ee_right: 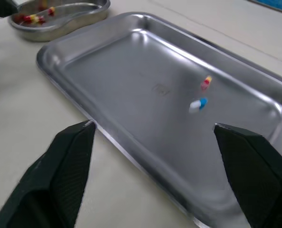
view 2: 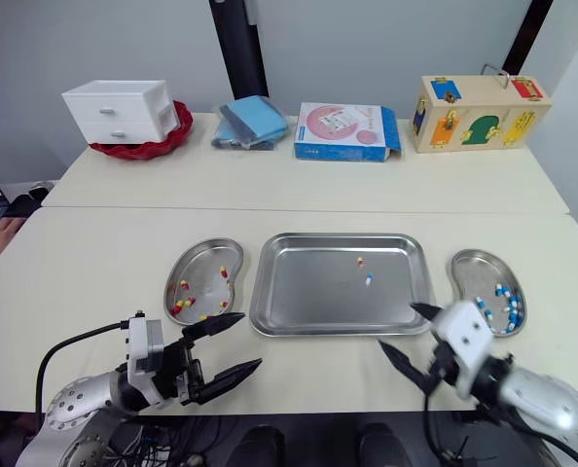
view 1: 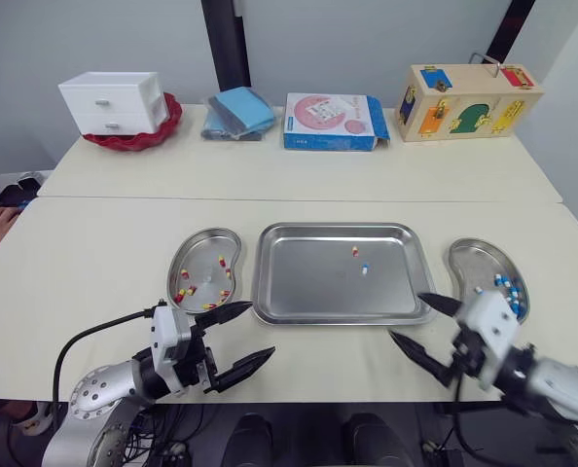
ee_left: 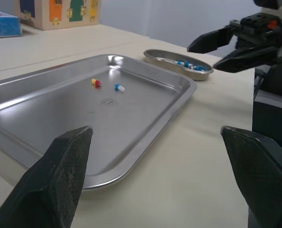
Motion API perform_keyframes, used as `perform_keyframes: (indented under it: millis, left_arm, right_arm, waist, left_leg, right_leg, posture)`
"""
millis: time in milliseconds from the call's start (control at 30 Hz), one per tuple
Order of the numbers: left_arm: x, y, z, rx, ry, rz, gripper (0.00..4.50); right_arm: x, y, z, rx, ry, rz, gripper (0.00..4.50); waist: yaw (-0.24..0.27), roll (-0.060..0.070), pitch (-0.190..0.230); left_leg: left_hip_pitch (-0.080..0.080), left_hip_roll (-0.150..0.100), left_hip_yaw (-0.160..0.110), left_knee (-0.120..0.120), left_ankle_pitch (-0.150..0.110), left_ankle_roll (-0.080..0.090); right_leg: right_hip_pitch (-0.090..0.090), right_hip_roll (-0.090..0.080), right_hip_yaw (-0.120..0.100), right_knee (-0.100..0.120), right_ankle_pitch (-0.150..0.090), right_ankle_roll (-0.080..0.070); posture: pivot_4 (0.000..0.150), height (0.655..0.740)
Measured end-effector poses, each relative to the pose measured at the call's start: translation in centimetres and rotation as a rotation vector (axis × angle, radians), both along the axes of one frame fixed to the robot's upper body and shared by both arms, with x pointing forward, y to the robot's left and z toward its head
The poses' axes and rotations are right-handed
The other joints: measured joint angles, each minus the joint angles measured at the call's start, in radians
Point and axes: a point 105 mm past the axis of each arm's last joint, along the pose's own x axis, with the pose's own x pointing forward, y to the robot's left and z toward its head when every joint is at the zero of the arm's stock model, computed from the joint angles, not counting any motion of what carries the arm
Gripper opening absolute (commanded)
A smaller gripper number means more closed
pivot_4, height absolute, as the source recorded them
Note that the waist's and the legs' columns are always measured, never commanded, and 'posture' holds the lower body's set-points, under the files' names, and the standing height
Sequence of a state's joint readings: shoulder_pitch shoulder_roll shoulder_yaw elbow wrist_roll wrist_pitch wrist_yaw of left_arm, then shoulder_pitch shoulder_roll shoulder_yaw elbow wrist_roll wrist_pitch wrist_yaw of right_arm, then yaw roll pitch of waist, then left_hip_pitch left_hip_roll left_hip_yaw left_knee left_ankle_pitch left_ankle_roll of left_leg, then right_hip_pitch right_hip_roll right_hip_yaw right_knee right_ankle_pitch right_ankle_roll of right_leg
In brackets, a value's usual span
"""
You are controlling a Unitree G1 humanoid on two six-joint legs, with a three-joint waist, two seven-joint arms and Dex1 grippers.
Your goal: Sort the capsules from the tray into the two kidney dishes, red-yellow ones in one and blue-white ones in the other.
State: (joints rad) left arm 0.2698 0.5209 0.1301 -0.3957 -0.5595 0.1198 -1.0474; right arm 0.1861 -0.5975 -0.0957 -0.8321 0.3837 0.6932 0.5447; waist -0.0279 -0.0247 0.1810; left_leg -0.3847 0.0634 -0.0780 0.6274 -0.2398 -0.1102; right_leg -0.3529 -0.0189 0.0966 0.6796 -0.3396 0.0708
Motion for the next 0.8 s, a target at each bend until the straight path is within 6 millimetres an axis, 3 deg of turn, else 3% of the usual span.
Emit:
perform_keyframes:
  millis: [233, 500, 800]
  left_arm:
    - [0.0, -0.4, 0.0, 0.008, -0.01, 0.003, 4.5]
    - [0.2, -1.2, 0.4, 0.005, -0.035, -0.021, 4.5]
    - [0.3, -1.3, 0.3, 0.022, -0.042, -0.014, 4.5]
  right_arm:
    - [4.8, 3.1, -1.5, -0.018, 0.06, -0.127, 3.25]
    - [8.8, 3.3, -3.0, -0.052, 0.155, -0.346, 3.25]
    - [10.0, 3.3, -3.8, -0.052, 0.14, -0.379, 3.25]
  waist:
    - [-0.005, 0.0, 0.0]
    - [-0.005, 0.0, 0.001]
    - [-0.008, 0.001, 0.0]
  left_leg:
    - [-0.001, 0.0, 0.0, 0.0, 0.0, 0.0]
    - [-0.003, 0.0, 0.0, 0.0, 0.0, 0.0]
    - [-0.012, 0.0, 0.0, 0.0, 0.0, 0.0]
  right_leg:
    - [-0.002, 0.0, 0.0, 0.001, 0.0, 0.0]
    - [-0.004, 0.0, 0.0, 0.001, 0.0, 0.0]
    - [-0.014, 0.0, 0.0, 0.003, 0.0, 0.0]
  posture:
    - [0.15, 0.74]
    - [0.15, 0.74]
    - [0.15, 0.74]
